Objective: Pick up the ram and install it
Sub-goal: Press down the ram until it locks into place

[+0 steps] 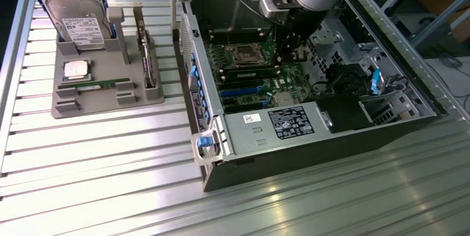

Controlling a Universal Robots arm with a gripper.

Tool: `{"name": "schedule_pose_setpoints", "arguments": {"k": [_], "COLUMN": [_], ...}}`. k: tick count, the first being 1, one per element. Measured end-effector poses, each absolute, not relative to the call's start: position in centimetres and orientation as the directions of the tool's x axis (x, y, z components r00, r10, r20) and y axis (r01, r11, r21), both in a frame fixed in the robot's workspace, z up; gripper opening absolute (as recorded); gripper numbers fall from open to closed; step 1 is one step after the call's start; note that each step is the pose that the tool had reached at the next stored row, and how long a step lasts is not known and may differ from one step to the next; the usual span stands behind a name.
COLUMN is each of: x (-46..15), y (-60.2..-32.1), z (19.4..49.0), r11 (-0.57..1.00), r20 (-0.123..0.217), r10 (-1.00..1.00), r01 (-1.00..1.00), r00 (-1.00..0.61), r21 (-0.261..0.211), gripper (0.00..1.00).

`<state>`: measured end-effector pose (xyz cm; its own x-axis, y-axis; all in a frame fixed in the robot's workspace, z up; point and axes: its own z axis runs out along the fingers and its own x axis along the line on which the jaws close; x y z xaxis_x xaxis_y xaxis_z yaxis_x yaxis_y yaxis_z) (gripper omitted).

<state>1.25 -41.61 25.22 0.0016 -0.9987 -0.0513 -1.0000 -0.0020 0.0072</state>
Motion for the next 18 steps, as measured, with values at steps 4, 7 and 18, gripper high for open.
{"name": "schedule_pose_setpoints", "arguments": {"k": [4, 7, 18], "x": [-1.6, -3.7, -6.6], "y": [-41.6, -41.6, -41.6], "z": [25.2, 25.2, 24.8], "r11": [-0.002, -0.002, -0.002], "r20": [-0.051, -0.051, -0.051], "r10": [-0.999, -0.999, -0.999], "r01": [-1.000, -1.000, -1.000], "r00": [0.002, 0.002, 0.002], "r21": [0.006, 0.006, 0.006], "gripper": [0.11, 0.11, 0.11]}}
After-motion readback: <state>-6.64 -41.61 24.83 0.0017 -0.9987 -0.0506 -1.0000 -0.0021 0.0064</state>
